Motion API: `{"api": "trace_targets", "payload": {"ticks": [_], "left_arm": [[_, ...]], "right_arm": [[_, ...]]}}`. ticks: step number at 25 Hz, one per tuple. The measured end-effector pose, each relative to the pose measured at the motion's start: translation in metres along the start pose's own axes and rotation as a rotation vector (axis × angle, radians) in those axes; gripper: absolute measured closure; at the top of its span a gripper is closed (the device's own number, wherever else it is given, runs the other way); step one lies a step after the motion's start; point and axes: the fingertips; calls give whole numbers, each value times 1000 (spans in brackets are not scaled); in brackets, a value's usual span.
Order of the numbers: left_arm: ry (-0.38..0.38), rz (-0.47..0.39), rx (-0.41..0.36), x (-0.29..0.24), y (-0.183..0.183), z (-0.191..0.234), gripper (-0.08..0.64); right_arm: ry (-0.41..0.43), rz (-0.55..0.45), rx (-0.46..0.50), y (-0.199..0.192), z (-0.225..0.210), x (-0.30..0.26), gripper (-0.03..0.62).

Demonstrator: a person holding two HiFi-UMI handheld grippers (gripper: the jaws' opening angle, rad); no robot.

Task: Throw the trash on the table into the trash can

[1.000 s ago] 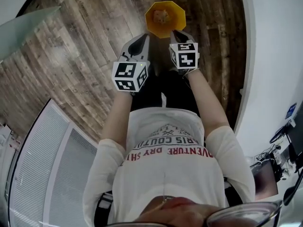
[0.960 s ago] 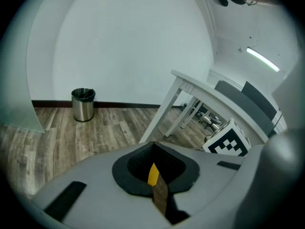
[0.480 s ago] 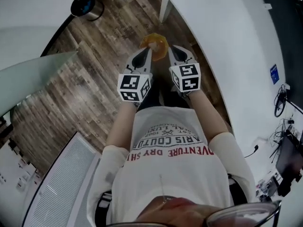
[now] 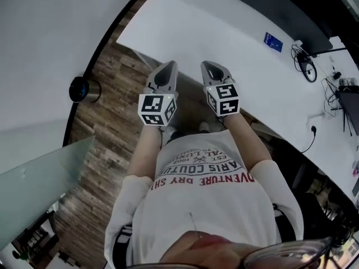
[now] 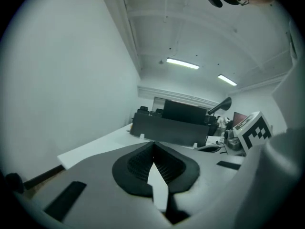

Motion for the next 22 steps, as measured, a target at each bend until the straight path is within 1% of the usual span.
{"api": "trace_targets", "payload": {"ticks": [3, 6, 9, 11, 13, 15, 17, 19, 22], "left_arm": [[-102, -15, -26, -35, 6, -65, 537], [-213, -11, -54, -71, 5, -130, 537], [-328, -9, -105, -102, 4, -195, 537], [-384, -14, -115, -114, 4, -231, 537], [-425, -21, -99, -124, 3, -259, 537], [-461, -10, -89, -135, -2, -281, 537], [-503, 19, -101, -145, -9, -300, 537], [-552, 60, -116, -158, -16, -316, 537], [-613, 104, -131, -175, -23, -330, 537]], "right_arm": [[-129, -42, -46, -4, -67, 52, 563], [-247, -64, -67, -14, -129, 102, 563], [-357, -88, -95, -27, -183, 152, 563], [-415, -97, -114, -36, -211, 181, 563], [-464, -103, -131, -44, -236, 205, 563], [-513, -108, -159, -53, -257, 223, 563], [-547, -109, -186, -61, -273, 236, 563], [-565, -103, -198, -66, -285, 242, 563], [-601, -95, -210, -67, -299, 243, 563]]}}
Point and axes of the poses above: the fingertips, and each gripper's own axes: x backward along the fingers, z to its left, y out of its top, and after that the axes turned 3 degrees about -y, right-handed
